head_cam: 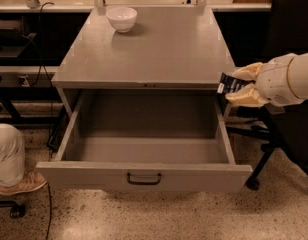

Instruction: Pick rxbar blueberry from top drawer and place on counter

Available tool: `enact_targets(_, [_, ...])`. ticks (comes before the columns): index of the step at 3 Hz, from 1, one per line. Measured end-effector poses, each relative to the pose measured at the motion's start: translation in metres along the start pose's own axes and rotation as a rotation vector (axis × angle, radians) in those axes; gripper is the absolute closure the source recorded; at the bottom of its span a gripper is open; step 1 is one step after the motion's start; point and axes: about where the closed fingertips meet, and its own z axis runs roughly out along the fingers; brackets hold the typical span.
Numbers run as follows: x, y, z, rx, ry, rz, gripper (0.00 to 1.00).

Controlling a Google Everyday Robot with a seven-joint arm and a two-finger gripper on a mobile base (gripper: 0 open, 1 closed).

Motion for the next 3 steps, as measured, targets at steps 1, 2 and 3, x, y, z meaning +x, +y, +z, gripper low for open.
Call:
enact_targets(1, [0.0,0.0,0.0,0.0,0.0,0.0,1.0])
enact_targets(2, [0.001,-0.011,0.022,-0.059,-0.04,0.052,1.0])
enact_targets(3, [-0.007,-0.047,0.07,-0.146,-0.088,0.101,1.0])
